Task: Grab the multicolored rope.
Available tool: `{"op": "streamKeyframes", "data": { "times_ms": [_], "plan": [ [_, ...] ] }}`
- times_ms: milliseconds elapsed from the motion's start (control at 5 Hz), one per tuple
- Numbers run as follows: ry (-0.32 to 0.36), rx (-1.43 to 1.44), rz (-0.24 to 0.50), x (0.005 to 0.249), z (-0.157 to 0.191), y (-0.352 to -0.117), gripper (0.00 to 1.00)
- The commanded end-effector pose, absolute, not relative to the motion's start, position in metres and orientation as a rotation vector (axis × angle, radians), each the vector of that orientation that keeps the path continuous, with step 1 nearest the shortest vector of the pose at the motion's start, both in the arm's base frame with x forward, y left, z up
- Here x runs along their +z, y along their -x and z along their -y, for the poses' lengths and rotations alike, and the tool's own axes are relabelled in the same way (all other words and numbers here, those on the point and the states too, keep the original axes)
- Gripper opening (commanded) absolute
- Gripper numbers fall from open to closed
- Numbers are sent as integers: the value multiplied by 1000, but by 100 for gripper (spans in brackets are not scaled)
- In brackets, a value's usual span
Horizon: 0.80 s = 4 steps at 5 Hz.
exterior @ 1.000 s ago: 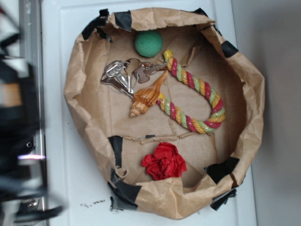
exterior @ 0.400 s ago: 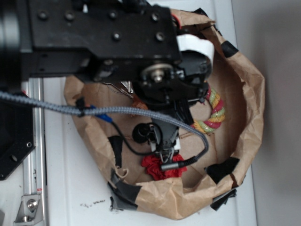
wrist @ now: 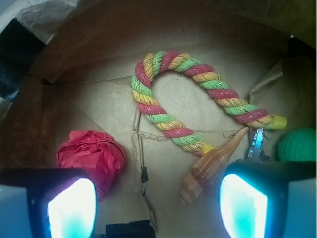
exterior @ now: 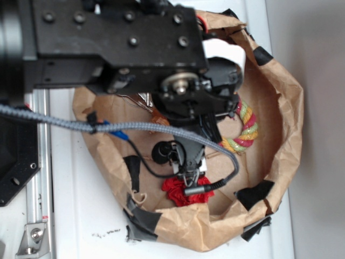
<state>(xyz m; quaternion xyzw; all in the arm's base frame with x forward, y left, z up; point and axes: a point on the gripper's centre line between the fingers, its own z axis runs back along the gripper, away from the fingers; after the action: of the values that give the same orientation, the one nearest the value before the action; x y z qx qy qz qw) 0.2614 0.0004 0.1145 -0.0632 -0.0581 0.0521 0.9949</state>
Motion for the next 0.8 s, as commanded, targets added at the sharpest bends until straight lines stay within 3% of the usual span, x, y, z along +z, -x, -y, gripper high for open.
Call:
{"op": "streamKeyframes", "data": {
  "times_ms": [0,200,400,600],
  "plan": [
    [134,111,216,92,0,-292,100],
    [187,97,211,77,10,-308,100],
    [183,60,179,62,27,-325,100],
    [132,28,128,33,40,-333,100]
  ]
}}
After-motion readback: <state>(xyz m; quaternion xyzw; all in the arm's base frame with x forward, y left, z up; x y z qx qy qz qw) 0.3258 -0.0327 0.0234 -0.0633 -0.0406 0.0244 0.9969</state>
